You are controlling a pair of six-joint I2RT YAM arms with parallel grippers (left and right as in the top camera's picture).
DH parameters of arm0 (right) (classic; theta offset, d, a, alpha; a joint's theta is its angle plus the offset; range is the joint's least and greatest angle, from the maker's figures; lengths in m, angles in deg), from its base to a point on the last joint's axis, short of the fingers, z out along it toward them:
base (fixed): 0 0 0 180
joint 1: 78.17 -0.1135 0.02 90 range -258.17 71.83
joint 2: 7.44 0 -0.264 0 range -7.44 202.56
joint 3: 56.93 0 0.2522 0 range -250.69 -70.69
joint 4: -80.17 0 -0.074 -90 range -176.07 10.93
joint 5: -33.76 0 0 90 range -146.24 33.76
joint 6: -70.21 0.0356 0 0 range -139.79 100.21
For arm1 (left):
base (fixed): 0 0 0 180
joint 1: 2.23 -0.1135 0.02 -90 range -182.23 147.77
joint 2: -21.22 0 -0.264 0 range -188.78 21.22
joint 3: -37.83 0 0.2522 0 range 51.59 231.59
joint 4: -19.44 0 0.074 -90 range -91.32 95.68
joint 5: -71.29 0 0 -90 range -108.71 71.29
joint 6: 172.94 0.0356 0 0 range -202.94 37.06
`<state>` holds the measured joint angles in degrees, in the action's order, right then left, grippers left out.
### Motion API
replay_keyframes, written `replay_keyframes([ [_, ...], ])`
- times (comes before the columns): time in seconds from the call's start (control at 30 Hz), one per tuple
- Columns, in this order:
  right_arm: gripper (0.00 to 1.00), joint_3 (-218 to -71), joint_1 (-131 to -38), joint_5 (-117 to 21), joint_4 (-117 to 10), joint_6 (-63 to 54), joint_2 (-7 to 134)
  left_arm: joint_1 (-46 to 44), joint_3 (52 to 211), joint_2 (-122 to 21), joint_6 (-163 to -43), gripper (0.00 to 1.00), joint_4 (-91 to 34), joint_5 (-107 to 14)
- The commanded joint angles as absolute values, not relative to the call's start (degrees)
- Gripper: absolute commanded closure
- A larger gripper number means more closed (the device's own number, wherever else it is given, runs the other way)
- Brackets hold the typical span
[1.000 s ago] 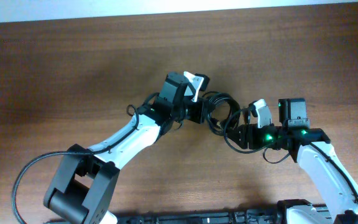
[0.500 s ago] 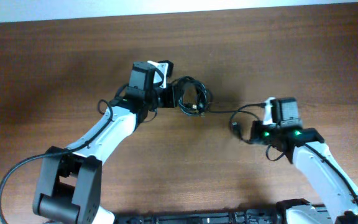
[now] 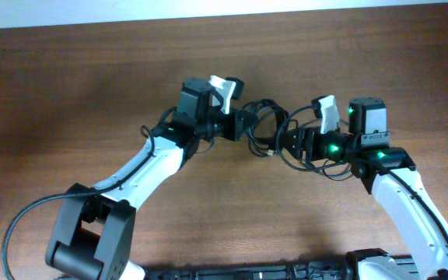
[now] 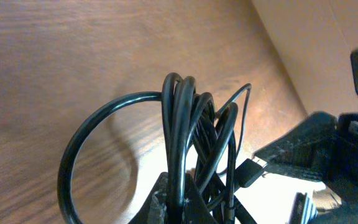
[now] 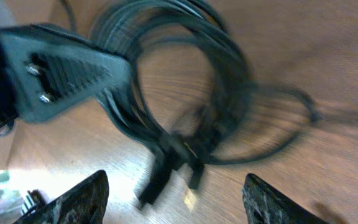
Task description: Untangle cables
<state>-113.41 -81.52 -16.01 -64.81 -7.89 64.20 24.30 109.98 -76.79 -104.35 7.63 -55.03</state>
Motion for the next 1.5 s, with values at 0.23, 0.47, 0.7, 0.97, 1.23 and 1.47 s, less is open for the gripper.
replay_keyframes([
  [0.23, 0.87, -114.0, -82.7, -17.95, -63.91, -6.86, 66.39, 25.89, 111.12, -75.05, -103.65, 1.0, 9.18, -59.88],
  [0.47, 0.96, -114.15, -72.56, -34.8, -55.3, -6.9, 68.31, 21.08, 111.12, -74.96, -98.53, 1.0, 0.57, -48.1],
  [0.7, 0.35, -114.15, -52.67, -26.21, -50.32, -6.92, 68.31, 16.1, 111.12, -73.01, -97.59, 1.0, 0.07, -54.04],
  [0.97, 0.29, -114.15, -78.03, -13.14, -54.63, -10.12, 68.31, 24.08, 111.12, -73.03, -100.22, 1.0, 10.25, -58.83],
  [1.23, 0.82, -114.13, -84.15, -22.94, -64.2, -5.79, 68.31, 26.11, 111.12, -73.03, -100.19, 1.0, 8.68, -59.03],
  [1.47, 0.43, -119.61, -84.1, -35.53, -54.87, -2.55, 67.5, 26.13, 111.12, -73.03, -98.27, 0.96, 4.97, -57.91],
])
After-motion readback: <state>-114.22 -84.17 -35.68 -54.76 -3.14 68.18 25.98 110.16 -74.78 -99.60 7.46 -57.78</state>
